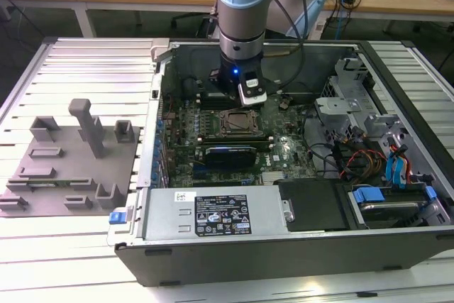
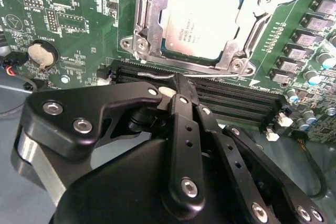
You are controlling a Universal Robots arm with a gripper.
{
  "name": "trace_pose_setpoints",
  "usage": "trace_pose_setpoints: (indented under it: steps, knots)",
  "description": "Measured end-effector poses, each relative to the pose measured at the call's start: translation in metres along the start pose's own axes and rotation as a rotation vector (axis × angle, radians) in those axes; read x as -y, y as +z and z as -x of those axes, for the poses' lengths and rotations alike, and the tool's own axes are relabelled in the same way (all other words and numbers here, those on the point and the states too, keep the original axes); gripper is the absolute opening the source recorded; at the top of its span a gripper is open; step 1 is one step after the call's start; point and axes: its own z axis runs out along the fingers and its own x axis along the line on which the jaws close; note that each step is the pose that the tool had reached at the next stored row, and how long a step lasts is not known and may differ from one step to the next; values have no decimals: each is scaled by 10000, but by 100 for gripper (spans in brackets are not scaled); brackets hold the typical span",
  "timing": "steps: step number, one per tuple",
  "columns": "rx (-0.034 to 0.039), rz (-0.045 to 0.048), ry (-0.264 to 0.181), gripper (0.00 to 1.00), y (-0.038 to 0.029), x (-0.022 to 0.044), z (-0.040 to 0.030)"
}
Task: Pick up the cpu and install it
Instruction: 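Install the first cpu locking lever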
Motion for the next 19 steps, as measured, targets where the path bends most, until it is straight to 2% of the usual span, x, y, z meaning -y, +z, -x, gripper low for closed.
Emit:
trace_pose_setpoints:
  steps: [3,6,11,13,16,19]
  knots:
    - [31,-4,141,11,36,-1,24]
    - [53,-19,241,11,44,-3,36]
    - [165,-132,572,11,56,-4,48]
    - [166,-132,575,11,56,-4,48]
    - [172,-132,600,11,-36,-26,49]
    - [183,-131,621,11,-36,-39,41]
